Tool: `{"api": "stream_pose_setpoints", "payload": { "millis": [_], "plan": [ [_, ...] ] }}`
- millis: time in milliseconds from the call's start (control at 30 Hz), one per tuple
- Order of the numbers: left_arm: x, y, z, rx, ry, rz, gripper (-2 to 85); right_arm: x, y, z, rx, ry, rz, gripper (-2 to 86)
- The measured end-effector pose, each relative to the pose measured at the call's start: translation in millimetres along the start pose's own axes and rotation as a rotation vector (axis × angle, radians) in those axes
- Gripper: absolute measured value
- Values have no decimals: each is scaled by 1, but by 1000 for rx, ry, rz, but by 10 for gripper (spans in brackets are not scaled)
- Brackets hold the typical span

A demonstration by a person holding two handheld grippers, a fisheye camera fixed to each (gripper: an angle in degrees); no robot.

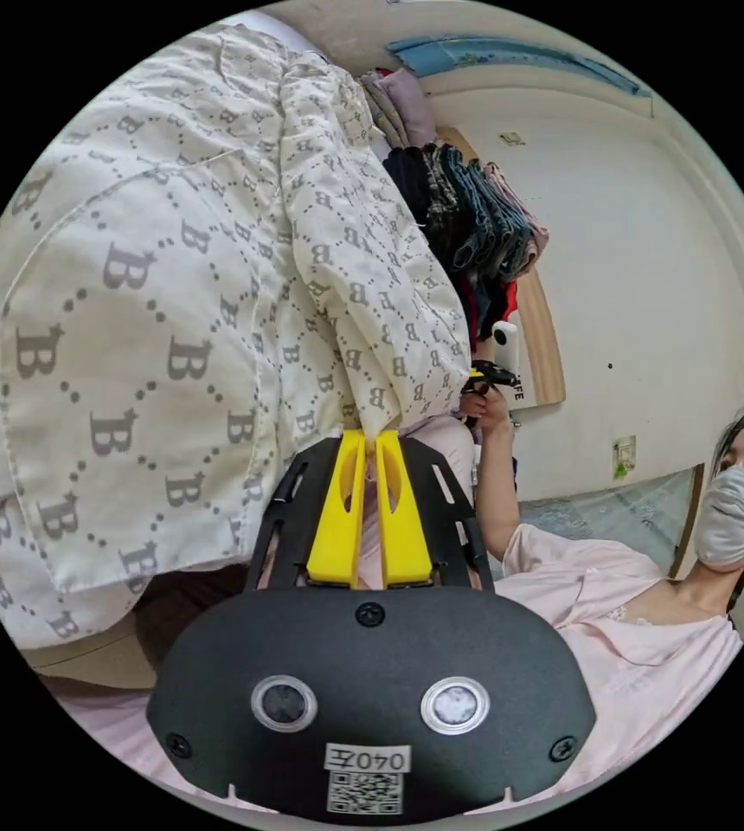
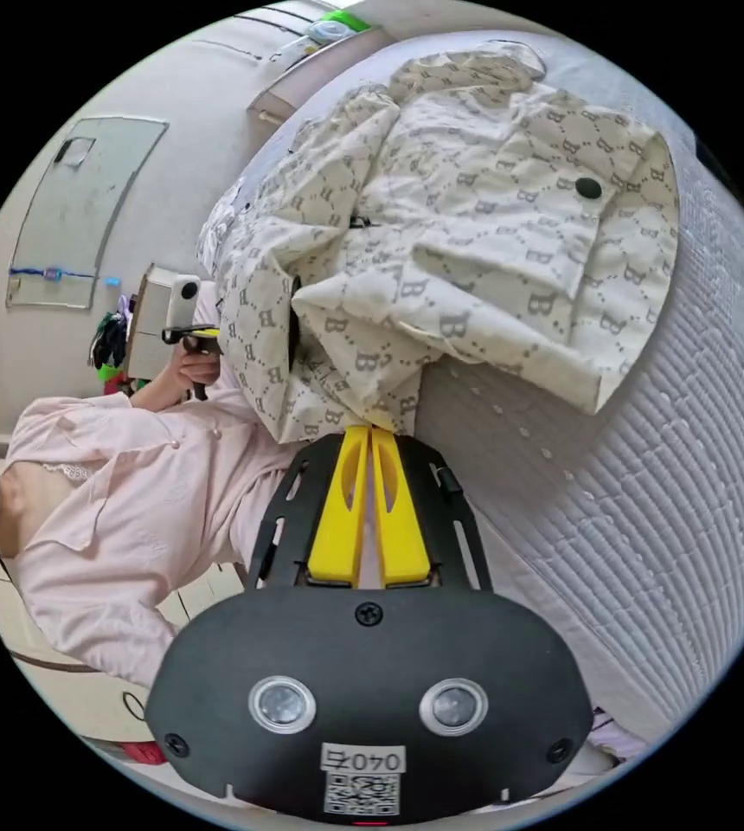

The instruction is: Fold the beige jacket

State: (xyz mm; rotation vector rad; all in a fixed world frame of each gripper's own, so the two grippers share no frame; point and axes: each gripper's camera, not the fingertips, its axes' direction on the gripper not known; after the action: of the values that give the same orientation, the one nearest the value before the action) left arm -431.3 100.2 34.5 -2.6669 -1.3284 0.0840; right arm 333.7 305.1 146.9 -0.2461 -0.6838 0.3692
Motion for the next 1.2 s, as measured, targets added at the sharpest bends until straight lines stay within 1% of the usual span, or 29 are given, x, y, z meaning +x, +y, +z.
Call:
{"api": "stream_pose_setpoints", "payload": {
  "millis": [33, 67, 100, 133, 167, 200, 233, 267, 300, 367, 400, 433, 467, 533, 600, 667, 700, 733, 767, 800, 833, 867, 900, 967, 1033, 1100, 1133, 1200],
  "plan": [
    [4, 7, -6, 10, 17, 6, -10, -10, -2, -7, -16, 17, -34, -2],
    [16, 14, -16, 17, -27, 53, -10, -16, -3, -12, -25, 27, -47, 0],
    [23, 17, -22, 17, -61, 83, -10, -31, -5, -23, -41, 82, -69, 9],
    [40, 24, -34, 21, -145, 147, -10, -50, -6, -33, -57, 194, -87, 23],
    [60, 29, -44, 35, -234, 215, -9, -60, -6, -37, -59, 258, -104, 31],
    [71, 30, -47, 40, -271, 256, -9, -81, -7, -44, -54, 377, -137, 43],
    [94, 29, -49, 40, -337, 350, -8, -102, -11, -45, -38, 461, -194, 49],
    [118, 23, -45, 34, -399, 451, -5, -111, -13, -44, -25, 495, -223, 51],
    [130, 19, -41, 32, -430, 501, -3, -126, -20, -38, -17, 556, -279, 55],
    [168, -1, -15, 30, -565, 707, 9, -140, -33, -23, -39, 656, -338, 68],
    [175, -7, -7, 28, -610, 747, 12, -146, -42, -14, -48, 715, -359, 86],
    [183, -22, 11, 20, -698, 803, 16, -151, -50, -9, -52, 748, -379, 104],
    [191, -36, 32, -20, -770, 854, 23, -155, -54, -7, -51, 757, -389, 112],
    [204, -50, 63, -87, -829, 958, 30, -167, -66, -9, -25, 743, -446, 116],
    [220, -57, 92, -134, -835, 1090, 37, -169, -76, -11, -7, 736, -476, 97],
    [238, -62, 131, -247, -752, 1245, 40, -162, -88, -7, -32, 756, -480, 78],
    [240, -63, 141, -288, -721, 1266, 29, -155, -96, -4, -61, 750, -475, 45],
    [238, -67, 162, -402, -675, 1276, 7, -146, -101, -2, -91, 725, -463, 20],
    [231, -67, 184, -552, -663, 1287, 0, -142, -103, -2, -107, 709, -453, 11],
    [226, -65, 192, -596, -690, 1298, -3, -132, -103, -4, -148, 664, -427, 0],
    [221, -56, 198, -577, -794, 1358, -5, -119, -101, -10, -179, 591, -374, -5],
    [224, -50, 192, -482, -866, 1390, -7, -112, -99, -14, -182, 546, -348, -6],
    [229, -50, 183, -420, -861, 1371, -7, -99, -94, -20, -177, 467, -308, -8],
    [254, -67, 131, -85, -798, 1221, -8, -77, -88, -24, -184, 366, -254, -9],
    [263, -85, 104, 76, -819, 1124, -7, -54, -89, -27, -154, 251, -187, -9],
    [267, -95, 113, -2, -858, 1140, -5, -50, -92, -33, -141, 221, -183, -9],
    [270, -91, 131, -64, -901, 1212, -2, -52, -94, -35, -142, 232, -186, -9],
    [275, -74, 162, -174, -879, 1353, 12, -60, -97, -39, -152, 269, -198, -7]
  ]
}}
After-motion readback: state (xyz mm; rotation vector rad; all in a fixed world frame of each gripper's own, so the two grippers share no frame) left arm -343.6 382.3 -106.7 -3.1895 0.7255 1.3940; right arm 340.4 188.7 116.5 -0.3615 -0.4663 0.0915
